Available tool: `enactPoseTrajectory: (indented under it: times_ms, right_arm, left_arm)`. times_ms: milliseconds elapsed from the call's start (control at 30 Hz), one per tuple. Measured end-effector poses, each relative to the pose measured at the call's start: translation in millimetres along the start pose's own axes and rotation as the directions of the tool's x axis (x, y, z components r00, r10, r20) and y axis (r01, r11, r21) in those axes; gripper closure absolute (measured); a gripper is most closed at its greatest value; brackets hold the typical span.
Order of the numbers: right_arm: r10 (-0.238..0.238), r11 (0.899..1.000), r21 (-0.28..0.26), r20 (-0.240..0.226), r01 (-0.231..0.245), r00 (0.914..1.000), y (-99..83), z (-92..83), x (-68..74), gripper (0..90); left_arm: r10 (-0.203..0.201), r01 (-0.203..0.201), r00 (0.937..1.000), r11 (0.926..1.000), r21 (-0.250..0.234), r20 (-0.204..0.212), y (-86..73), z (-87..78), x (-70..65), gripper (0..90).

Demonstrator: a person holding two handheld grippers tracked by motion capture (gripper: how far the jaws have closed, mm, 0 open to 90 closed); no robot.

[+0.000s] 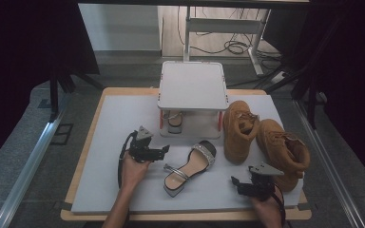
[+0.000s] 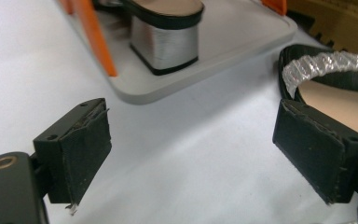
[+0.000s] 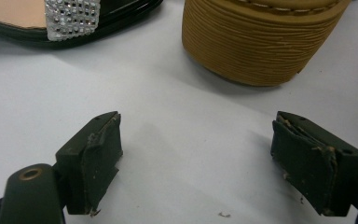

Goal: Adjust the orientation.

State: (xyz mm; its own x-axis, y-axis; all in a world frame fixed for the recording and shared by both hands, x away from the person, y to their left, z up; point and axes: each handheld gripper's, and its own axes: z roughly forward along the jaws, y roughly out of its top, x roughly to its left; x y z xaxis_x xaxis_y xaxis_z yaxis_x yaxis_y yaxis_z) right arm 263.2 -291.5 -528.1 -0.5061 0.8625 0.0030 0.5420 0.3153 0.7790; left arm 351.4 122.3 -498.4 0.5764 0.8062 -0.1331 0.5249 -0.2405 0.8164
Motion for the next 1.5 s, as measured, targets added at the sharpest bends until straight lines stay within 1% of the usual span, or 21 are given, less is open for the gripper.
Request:
enactPoseTrajectory:
  times_ms: [100,233,333,433,467,533,600,733,800,833,867,967,1100,1200,1267,1300,1400,1500]
  right_arm:
    - [0.003,1.000,0.001,0.000,-0.003,1.0000,0.0,-0.1,0.2,16.3]
    - [0.003,1.000,0.001,0.000,-0.003,1.0000,0.0,-0.1,0.2,16.2]
    - [0.000,1.000,0.001,-0.001,0.000,1.0000,0.0,0.0,0.0,16.3]
    - [0.000,1.000,0.000,0.000,0.000,1.0000,0.0,0.0,0.0,16.3]
    - [-0.001,1.000,0.000,0.000,0.001,1.0000,0.0,0.1,0.0,16.2]
    - [-0.001,1.000,0.000,0.000,0.001,1.0000,0.0,0.1,0.1,16.2]
    - [-0.001,1.000,0.000,0.000,0.001,1.0000,0.0,0.1,0.1,16.2]
    - [0.002,1.000,0.001,0.000,-0.002,1.0000,0.0,0.0,0.3,16.2]
    - [0.000,1.000,0.001,0.000,0.000,1.0000,0.0,0.0,0.1,16.2]
    - [0.000,1.000,0.001,0.001,0.000,1.0000,0.0,0.0,0.1,16.2]
    - [-0.001,1.000,0.001,0.001,0.001,1.0000,0.0,0.0,0.0,16.2]
    - [0.000,1.000,0.001,0.000,0.000,1.0000,0.0,0.0,0.1,16.2]
    - [0.000,1.000,0.001,0.000,0.000,1.0000,0.0,0.0,0.1,16.2]
    - [0.000,1.000,0.001,0.000,0.000,1.0000,0.0,0.0,0.1,16.2]
    - [0.000,1.000,0.001,0.000,0.000,1.0000,0.0,0.0,0.1,16.2]
    - [0.000,1.000,0.001,0.000,0.000,1.0000,0.0,0.0,0.2,16.2]
    - [0.004,1.000,0.002,0.000,-0.004,1.0000,0.0,-0.1,0.4,16.2]
    - [0.004,1.000,0.002,0.000,-0.004,1.0000,0.0,-0.1,0.4,16.2]
  left_arm:
    - [-0.029,0.029,0.9995,0.9996,0.005,0.011,-3.4,-5.5,2.2,10.9]
    - [-0.046,0.046,0.9989,0.9979,0.046,0.011,-10.0,-11.7,1.0,11.0]
    - [-0.074,0.072,0.9969,0.9937,0.087,0.025,-15.9,-15.6,0.0,11.3]
    - [-0.063,0.061,0.9980,0.9911,0.118,0.013,-21.1,-20.9,-2.5,11.4]
    - [-0.053,0.051,0.9986,0.9909,0.124,0.009,-22.7,-23.2,-3.1,11.4]
    - [-0.040,0.038,0.9992,0.9907,0.130,0.009,-25.4,-28.4,-4.8,11.4]
    - [-0.019,0.017,0.9998,0.9905,0.137,0.008,-28.1,-34.8,-6.6,11.5]
    - [-0.004,0.000,0.9997,0.9900,0.141,0.025,-33.3,-44.9,-9.5,12.2]
    - [0.004,-0.007,0.9998,0.9871,0.160,0.019,-37.1,-48.8,-12.5,12.6]
    - [0.008,-0.011,0.9997,0.9858,0.168,0.023,-39.4,-51.0,-13.7,12.6]
    - [0.003,-0.008,0.9995,0.9861,0.166,0.031,-42.0,-52.9,-15.1,12.6]
    - [0.009,-0.016,0.9991,0.9848,0.173,0.041,-48.6,-59.2,-19.0,12.5]
    - [0.017,-0.026,0.9983,0.9868,0.160,0.056,-54.0,-69.9,-24.2,12.5]
    - [0.019,-0.031,0.9963,0.9891,0.144,0.084,-57.2,-77.4,-29.6,12.7]
    - [0.024,-0.036,0.9960,0.9891,0.143,0.086,-59.3,-81.2,-34.2,13.2]
    - [0.019,-0.031,0.9962,0.9887,0.147,0.085,-60.4,-82.6,-36.7,13.8]
    - [0.012,-0.027,0.9945,0.9891,0.145,0.104,-63.5,-84.6,-44.1,14.3]
    - [0.031,-0.050,0.9919,0.9879,0.147,0.123,-64.9,-83.5,-53.7,14.3]
